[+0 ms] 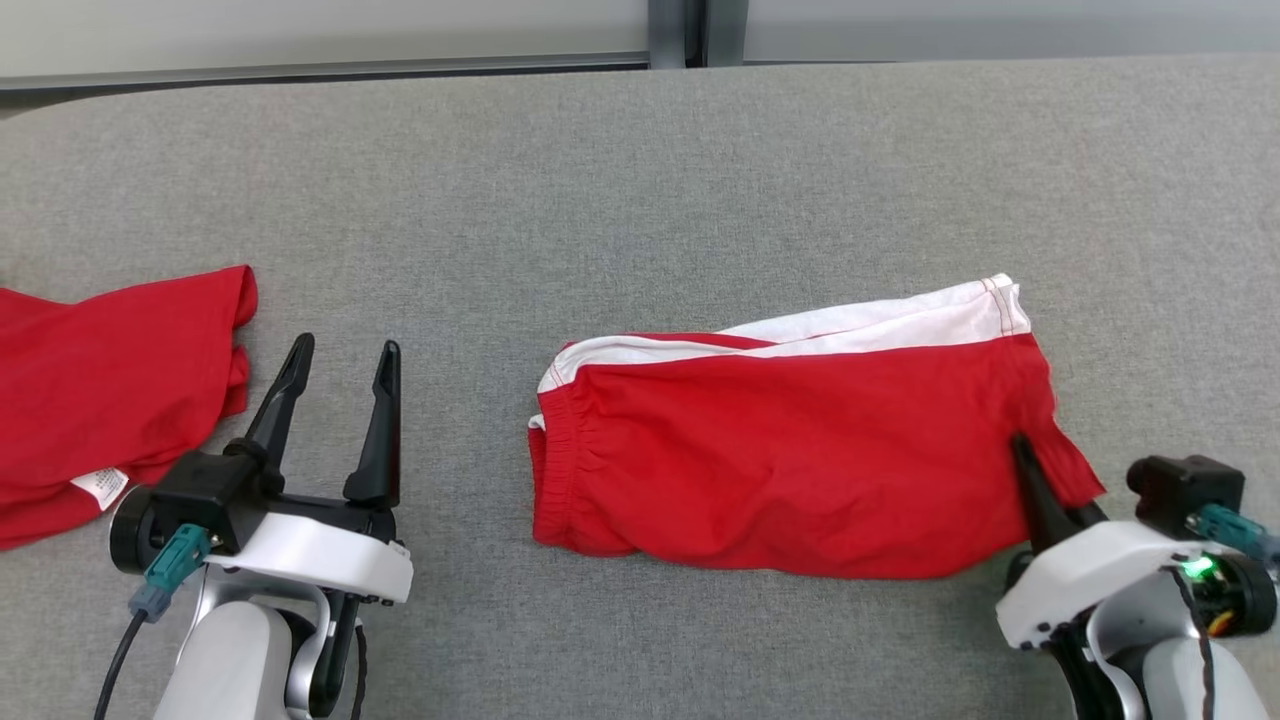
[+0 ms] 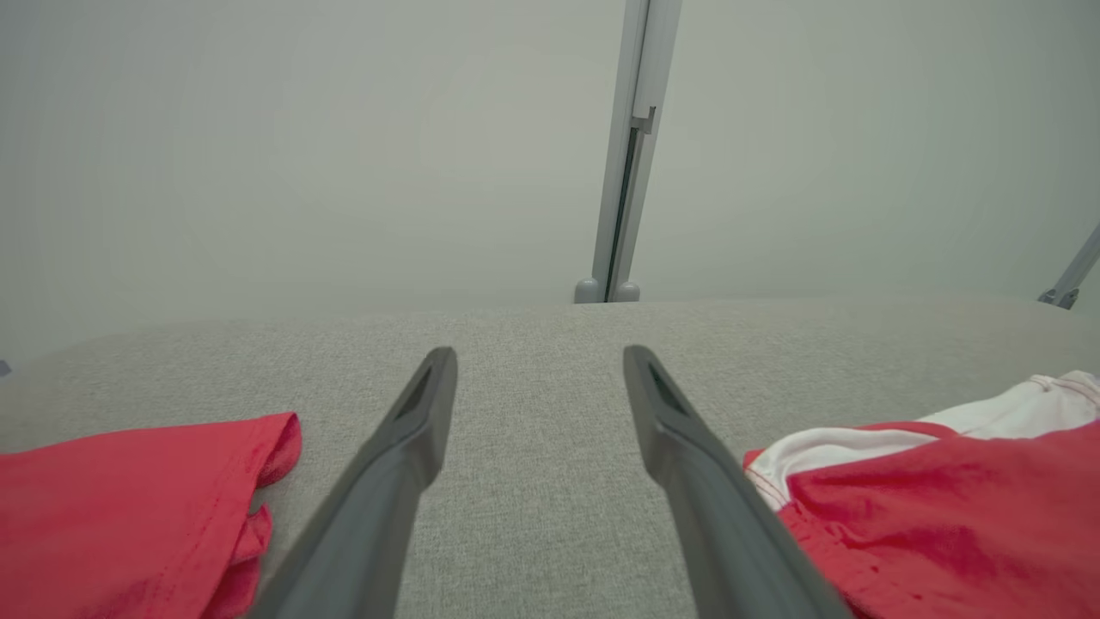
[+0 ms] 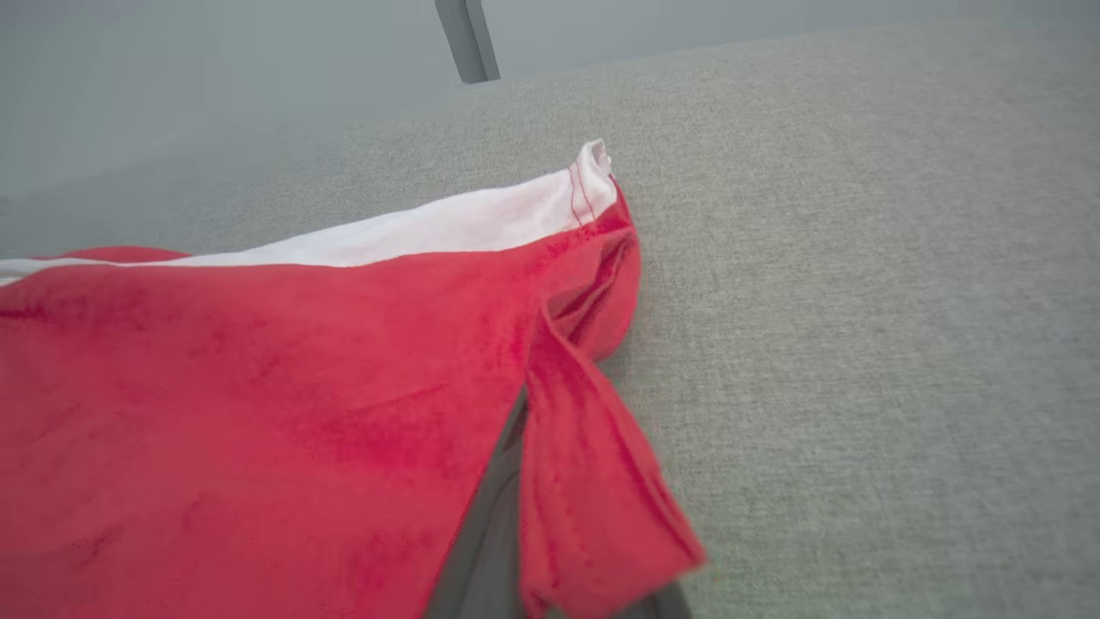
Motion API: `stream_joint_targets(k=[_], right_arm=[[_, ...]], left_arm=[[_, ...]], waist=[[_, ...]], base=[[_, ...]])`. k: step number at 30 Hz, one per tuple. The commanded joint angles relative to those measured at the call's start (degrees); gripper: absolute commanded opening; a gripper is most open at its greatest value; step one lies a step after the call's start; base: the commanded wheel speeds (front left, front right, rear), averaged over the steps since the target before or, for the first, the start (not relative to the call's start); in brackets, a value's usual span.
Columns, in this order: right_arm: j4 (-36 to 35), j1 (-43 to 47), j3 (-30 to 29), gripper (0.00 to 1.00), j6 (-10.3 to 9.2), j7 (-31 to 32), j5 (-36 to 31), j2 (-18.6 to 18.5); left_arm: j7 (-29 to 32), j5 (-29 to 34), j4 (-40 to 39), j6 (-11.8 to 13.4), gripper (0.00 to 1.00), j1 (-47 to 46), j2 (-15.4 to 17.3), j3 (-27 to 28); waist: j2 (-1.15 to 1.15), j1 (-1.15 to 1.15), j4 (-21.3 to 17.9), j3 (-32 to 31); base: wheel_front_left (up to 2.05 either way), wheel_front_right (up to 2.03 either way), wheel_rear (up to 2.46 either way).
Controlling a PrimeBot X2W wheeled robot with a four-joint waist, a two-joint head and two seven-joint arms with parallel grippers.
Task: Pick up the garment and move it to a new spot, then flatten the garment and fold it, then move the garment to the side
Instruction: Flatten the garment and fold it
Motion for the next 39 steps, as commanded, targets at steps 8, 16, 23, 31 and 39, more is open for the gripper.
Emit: stream_joint_targets(k=[8, 16, 23, 31, 39], right_arm=[[-3.28, -7.12, 13.97, 0.00, -0.01, -0.72, 0.61, 0.38], [0.26, -9.42, 33.20, 0.00, -0.02, -1.06, 11.14, 0.47], [4.69, -10.54, 38.54, 0.81, -0.01, -4.20, 14.21, 0.50], [2.59, -14.53, 38.48, 1.00, -0.02, -13.81, 13.68, 0.50], [-1.60, -11.19, 18.50, 1.00, -0.02, -18.53, 6.49, -2.10]], left_arm=[[0.61, 0.07, -0.78, 0.79, 1.00, 1.10, 0.29, -0.75], [0.84, -0.87, -0.55, 0.70, 1.00, 1.21, -0.62, -2.17], [0.25, -0.68, -0.30, 1.16, 1.00, 0.52, -0.85, -2.64], [-0.63, 0.12, -0.73, 1.96, 1.00, 0.24, -0.13, -2.37], [-0.94, 0.00, -1.61, 2.80, 1.00, 1.21, 1.22, -1.28]], waist=[[0.00, 0.00, 2.19, -2.32], [0.00, 0.00, 5.09, -2.72], [0.00, 0.00, 6.01, -1.95], [0.00, 0.00, 4.72, -2.06], [0.00, 0.00, 1.66, -2.54]], base=[[0.00, 0.00, 0.00], [0.00, 0.00, 0.00], [0.00, 0.00, 0.00], [0.00, 0.00, 0.00], [0.00, 0.00, 0.00]])
